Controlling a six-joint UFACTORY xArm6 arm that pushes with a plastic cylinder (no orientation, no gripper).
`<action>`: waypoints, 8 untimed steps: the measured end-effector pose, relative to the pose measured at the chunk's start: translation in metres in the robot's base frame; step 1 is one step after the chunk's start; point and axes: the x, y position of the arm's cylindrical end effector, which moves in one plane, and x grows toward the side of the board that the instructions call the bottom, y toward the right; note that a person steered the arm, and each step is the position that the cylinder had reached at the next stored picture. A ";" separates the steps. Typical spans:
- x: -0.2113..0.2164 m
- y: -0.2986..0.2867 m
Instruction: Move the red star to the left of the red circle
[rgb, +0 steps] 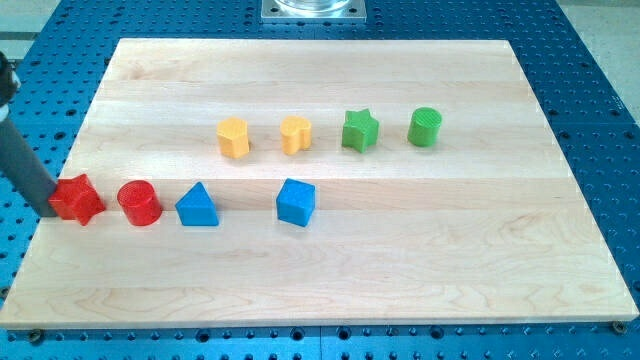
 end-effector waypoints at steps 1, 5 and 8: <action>0.000 0.007; -0.012 0.024; 0.080 0.044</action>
